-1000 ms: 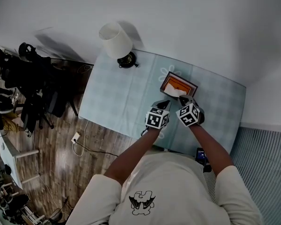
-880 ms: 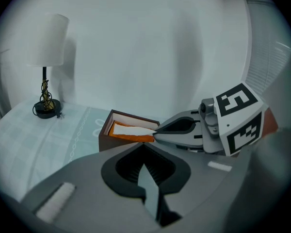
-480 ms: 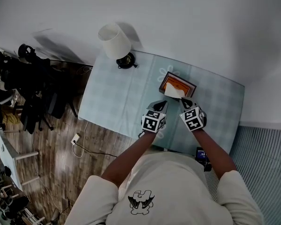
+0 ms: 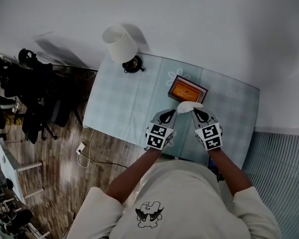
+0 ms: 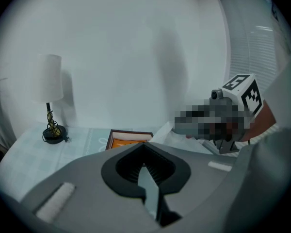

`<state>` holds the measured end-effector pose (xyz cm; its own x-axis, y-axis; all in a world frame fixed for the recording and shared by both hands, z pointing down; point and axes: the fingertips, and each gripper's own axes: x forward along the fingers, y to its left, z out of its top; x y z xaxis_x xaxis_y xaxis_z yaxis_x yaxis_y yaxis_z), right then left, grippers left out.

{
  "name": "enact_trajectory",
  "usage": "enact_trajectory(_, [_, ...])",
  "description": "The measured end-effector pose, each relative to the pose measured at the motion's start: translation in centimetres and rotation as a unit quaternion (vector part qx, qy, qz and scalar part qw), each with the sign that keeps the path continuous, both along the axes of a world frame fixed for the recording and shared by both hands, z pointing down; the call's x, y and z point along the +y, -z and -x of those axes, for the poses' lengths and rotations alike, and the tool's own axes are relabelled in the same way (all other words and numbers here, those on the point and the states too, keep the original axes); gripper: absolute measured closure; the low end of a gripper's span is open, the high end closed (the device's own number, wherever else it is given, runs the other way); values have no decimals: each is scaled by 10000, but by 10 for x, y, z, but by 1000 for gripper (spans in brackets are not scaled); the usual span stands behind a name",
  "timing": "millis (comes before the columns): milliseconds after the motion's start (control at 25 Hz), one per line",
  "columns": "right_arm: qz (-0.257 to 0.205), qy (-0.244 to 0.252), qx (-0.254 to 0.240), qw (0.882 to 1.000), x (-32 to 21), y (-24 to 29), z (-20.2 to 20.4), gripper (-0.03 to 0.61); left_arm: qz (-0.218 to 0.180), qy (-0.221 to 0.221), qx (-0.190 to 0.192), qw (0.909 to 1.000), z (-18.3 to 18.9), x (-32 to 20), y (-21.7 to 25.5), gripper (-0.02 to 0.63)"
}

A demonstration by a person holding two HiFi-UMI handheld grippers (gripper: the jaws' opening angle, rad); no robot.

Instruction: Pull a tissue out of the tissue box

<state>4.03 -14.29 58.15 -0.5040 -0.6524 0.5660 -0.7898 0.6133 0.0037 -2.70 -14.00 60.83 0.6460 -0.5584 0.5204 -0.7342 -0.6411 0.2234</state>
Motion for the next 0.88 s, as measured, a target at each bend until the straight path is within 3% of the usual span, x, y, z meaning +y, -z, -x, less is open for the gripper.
enact_trajectory(600, [9, -730, -1325, 9885, 49, 61, -17, 565, -364, 151, 464, 9981, 7, 40, 63, 607])
enact_trajectory(880, [-60, -1022, -1810, 9781, 69, 63, -27, 565, -238, 180, 528, 9982, 2, 57, 57, 607])
